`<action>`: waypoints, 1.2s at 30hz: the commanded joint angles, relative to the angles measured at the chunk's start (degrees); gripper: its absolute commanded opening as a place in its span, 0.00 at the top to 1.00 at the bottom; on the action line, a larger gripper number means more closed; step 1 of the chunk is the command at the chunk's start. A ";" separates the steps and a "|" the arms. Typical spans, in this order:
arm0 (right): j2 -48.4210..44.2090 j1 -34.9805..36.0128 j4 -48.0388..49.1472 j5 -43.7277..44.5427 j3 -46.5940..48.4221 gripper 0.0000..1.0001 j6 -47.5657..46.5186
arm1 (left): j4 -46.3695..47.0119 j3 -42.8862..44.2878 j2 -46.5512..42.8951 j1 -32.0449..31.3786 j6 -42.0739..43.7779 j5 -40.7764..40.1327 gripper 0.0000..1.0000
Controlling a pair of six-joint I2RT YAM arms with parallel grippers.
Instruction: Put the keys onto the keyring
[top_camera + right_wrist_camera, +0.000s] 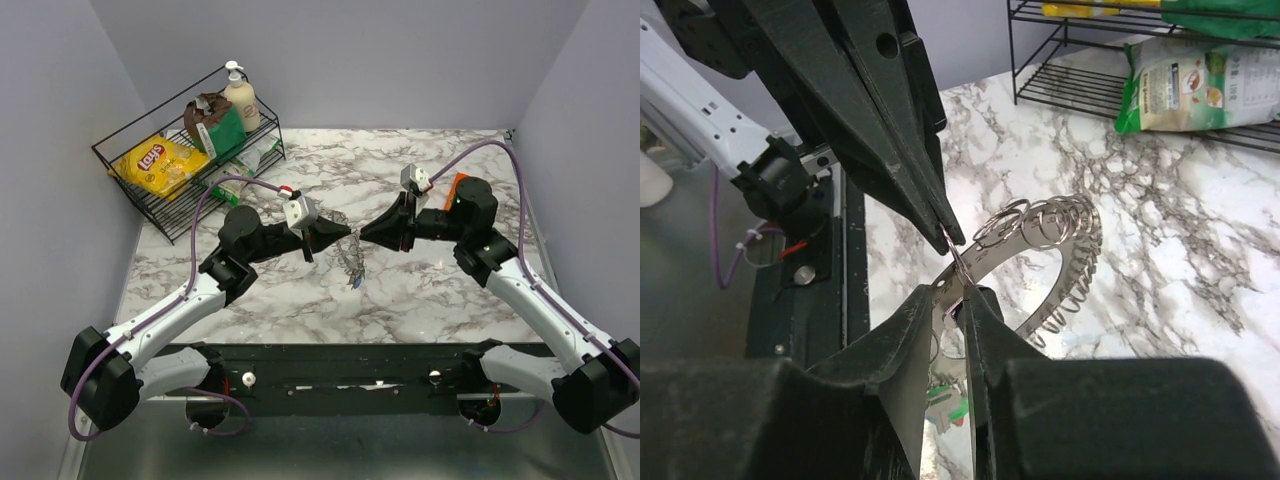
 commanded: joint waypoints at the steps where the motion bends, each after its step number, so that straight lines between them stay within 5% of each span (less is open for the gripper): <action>1: 1.67 0.23 2.63 -3.79 2.17 0.80 1.15 | 4.50 -0.14 -1.53 0.42 -0.17 2.28 1.00; 10: 4.75 0.23 4.12 -5.11 1.38 0.99 2.03 | 5.03 0.39 -1.53 0.42 -0.87 3.43 1.00; 36: 5.20 0.23 0.61 -5.03 -0.29 1.00 0.45 | 6.00 -0.66 -1.53 0.69 -0.70 0.36 1.00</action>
